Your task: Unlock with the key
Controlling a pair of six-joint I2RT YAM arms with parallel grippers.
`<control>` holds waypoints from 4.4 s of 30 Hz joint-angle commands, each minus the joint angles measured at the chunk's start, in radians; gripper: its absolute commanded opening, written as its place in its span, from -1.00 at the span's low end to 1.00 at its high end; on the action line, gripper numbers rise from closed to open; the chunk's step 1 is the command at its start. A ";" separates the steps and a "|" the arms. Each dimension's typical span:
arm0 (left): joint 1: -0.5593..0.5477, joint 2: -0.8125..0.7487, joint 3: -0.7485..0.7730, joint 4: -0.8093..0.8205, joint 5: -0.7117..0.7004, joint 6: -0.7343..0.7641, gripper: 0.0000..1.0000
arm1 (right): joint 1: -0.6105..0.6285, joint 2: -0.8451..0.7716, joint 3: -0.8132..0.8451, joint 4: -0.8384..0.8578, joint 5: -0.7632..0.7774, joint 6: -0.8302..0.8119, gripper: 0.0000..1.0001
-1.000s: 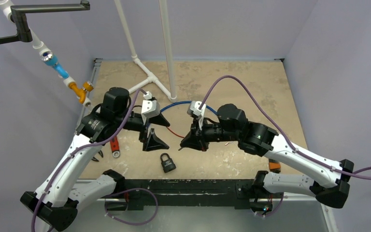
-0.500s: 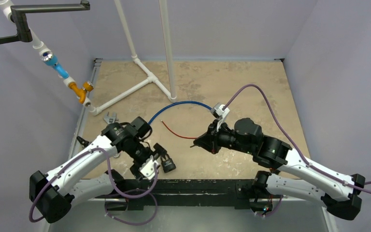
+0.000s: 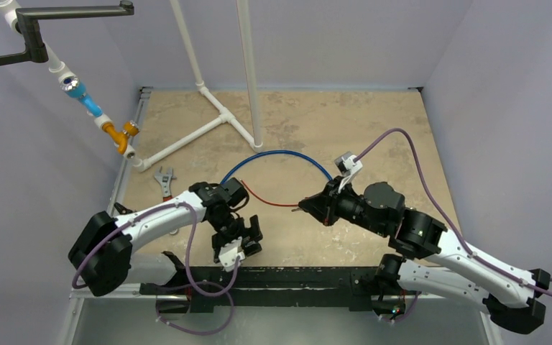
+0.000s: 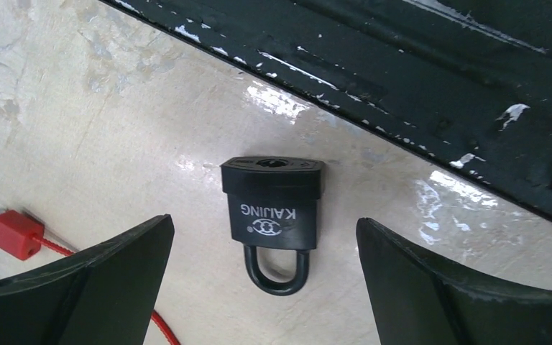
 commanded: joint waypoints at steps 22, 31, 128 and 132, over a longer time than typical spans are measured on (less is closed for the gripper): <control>-0.193 0.313 0.178 -0.028 -0.141 -0.216 0.43 | -0.001 -0.016 0.101 -0.091 0.135 -0.031 -1.00; -0.197 0.250 0.045 0.175 -0.164 -0.330 0.14 | -0.002 -0.026 0.083 -0.086 0.148 -0.014 -1.00; -0.080 0.125 0.785 -0.828 0.451 -0.767 -1.00 | -0.005 -0.198 -0.050 0.173 -0.086 -0.147 -1.00; -0.169 0.082 0.783 -0.826 0.379 -0.681 -1.00 | -0.005 -0.193 -0.048 0.175 -0.087 -0.148 -1.00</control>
